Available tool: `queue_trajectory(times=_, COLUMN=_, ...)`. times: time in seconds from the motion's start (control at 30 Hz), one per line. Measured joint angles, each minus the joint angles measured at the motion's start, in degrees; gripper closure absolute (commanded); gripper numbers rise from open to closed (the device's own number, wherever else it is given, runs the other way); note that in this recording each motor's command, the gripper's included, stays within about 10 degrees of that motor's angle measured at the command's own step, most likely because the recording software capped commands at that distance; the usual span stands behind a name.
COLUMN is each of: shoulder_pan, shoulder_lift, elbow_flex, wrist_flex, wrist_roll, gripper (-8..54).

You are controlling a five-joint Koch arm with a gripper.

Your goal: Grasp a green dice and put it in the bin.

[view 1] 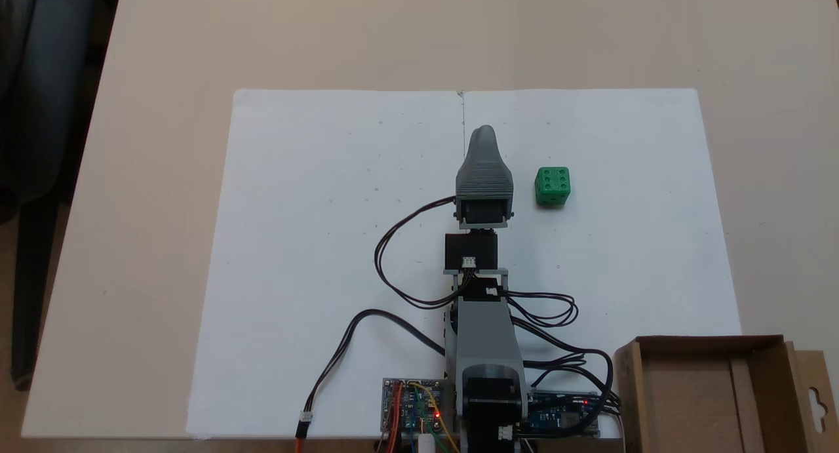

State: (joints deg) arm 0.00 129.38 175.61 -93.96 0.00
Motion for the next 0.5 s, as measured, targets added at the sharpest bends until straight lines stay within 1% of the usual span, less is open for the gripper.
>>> queue_trajectory(times=0.5, shoulder_pan=0.00, shoulder_lift=0.00, elbow_flex=0.00, wrist_flex=2.20, wrist_roll=0.00, gripper=0.8)
